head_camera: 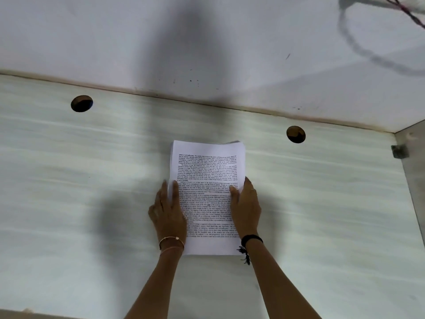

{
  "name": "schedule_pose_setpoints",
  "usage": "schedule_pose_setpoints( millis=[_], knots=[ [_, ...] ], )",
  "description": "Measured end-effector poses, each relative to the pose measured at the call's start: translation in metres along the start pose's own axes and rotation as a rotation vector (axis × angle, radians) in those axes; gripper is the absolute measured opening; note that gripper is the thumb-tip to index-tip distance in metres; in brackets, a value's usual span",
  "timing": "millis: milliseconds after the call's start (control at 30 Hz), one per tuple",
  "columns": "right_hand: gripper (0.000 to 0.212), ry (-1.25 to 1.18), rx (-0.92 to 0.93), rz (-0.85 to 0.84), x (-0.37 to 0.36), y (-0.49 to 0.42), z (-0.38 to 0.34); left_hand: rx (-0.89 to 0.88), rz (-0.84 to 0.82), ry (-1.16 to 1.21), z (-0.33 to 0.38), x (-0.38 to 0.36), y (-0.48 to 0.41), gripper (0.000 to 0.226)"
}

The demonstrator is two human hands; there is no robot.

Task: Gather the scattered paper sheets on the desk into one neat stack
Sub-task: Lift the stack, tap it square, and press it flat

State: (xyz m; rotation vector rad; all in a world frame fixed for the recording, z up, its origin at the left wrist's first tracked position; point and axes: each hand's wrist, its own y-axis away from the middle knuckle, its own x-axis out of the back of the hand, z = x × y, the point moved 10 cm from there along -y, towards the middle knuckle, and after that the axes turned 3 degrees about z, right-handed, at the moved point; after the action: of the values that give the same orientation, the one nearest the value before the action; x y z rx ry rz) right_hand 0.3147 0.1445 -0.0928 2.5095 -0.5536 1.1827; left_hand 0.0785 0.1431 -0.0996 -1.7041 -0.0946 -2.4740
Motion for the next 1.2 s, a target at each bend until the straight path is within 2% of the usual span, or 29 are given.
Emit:
schedule_pose_setpoints(
  millis=[100, 167, 300, 400, 467, 500, 600, 667, 733, 1200],
  knots=[
    [0.056, 0.113, 0.085, 0.044, 0.004, 0.001, -0.002, -0.202, -0.012, -0.079, 0.019, -0.003, 0.003, 0.053],
    [0.065, 0.148, 0.128, 0.055, 0.001, -0.001, 0.002, -0.314, -0.093, -0.071, 0.03, -0.012, 0.007, 0.058],
    [0.075, 0.245, 0.209, 0.115, 0.004, -0.003, -0.001, -0.262, -0.146, -0.045, 0.027, -0.022, 0.005, 0.071],
    [0.069, 0.289, 0.364, 0.145, 0.008, -0.004, -0.022, -0.198, -0.15, -0.096, 0.031, -0.022, 0.005, 0.075],
    [0.065, 0.284, 0.527, 0.11, 0.0, -0.001, -0.04, -0.18, -0.153, -0.142, 0.033, -0.023, 0.005, 0.076],
    [0.07, 0.258, 0.601, 0.065, -0.007, 0.003, -0.048, -0.178, -0.147, -0.159, 0.033, -0.023, 0.006, 0.077],
    [0.075, 0.203, 0.717, -0.16, -0.043, 0.019, -0.059, -0.194, -0.143, -0.206, 0.033, -0.023, 0.006, 0.082],
    [0.065, 0.193, 0.694, -0.235, -0.057, 0.024, -0.059, -0.221, -0.147, -0.233, 0.034, -0.025, 0.007, 0.085],
    [0.06, 0.212, 0.662, -0.232, -0.06, 0.023, -0.06, -0.237, -0.155, -0.244, 0.035, -0.027, 0.007, 0.084],
    [0.054, 0.296, 0.386, -0.003, -0.042, -0.087, -0.048, -0.191, -0.193, -0.156, 0.032, -0.029, 0.005, 0.085]
  ],
)
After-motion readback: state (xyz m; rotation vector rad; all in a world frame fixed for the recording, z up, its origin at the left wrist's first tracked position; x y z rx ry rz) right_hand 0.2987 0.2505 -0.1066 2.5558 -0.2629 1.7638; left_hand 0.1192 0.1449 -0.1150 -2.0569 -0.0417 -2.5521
